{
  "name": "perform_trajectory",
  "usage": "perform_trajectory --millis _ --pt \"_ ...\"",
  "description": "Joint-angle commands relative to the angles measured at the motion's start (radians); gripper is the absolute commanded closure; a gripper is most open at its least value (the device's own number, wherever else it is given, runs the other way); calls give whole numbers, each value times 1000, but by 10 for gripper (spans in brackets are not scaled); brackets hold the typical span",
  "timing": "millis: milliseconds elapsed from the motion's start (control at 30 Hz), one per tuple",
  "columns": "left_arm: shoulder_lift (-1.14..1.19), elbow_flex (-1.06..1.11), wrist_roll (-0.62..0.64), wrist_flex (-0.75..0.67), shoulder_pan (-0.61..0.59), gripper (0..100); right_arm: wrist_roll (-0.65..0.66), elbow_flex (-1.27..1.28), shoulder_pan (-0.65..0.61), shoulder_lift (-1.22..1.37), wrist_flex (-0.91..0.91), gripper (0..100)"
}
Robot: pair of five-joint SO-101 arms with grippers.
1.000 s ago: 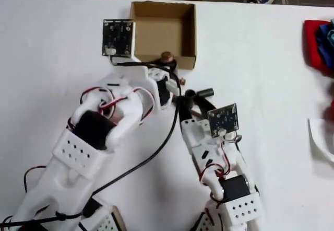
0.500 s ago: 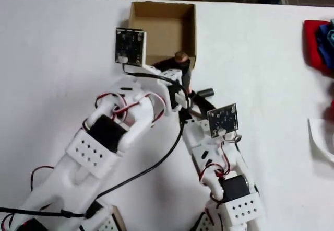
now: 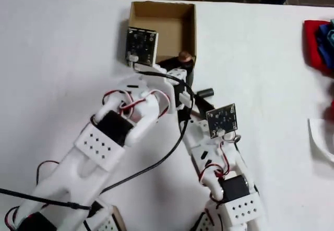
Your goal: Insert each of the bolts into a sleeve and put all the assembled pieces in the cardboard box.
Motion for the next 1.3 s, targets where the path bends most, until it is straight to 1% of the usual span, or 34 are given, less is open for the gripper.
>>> perform_trajectory --millis 0,133,267,467,700,800,867,900,1033,1100,1267 --pt "6 -18 -8 -26 5 975 -11 -6 -1 -22 1 978" --pt "8 -8 -8 -21 2 975 -11 -6 -1 -22 1 978" --pt "9 -8 -8 17 20 975 -11 -6 -1 -21 1 978" --pt "9 -8 -140 112 71 975 -11 -6 -1 -21 1 978" --pt "9 -8 -161 170 64 973 -11 -6 -1 -21 1 978" --pt "9 -8 -256 201 64 967 -11 -6 -1 -21 1 978" --pt "9 -8 -307 239 64 926 -11 -6 -2 -21 1 978" --pt "8 -10 -305 256 64 896 -11 -6 -2 -21 1 978" --pt "6 -16 -239 298 63 776 -11 -6 -2 -21 1 978" --pt "0 -18 -213 296 63 758 -11 -6 -1 -21 1 978" --pt "-2 -47 -210 298 52 759 -11 -6 4 -21 1 978"
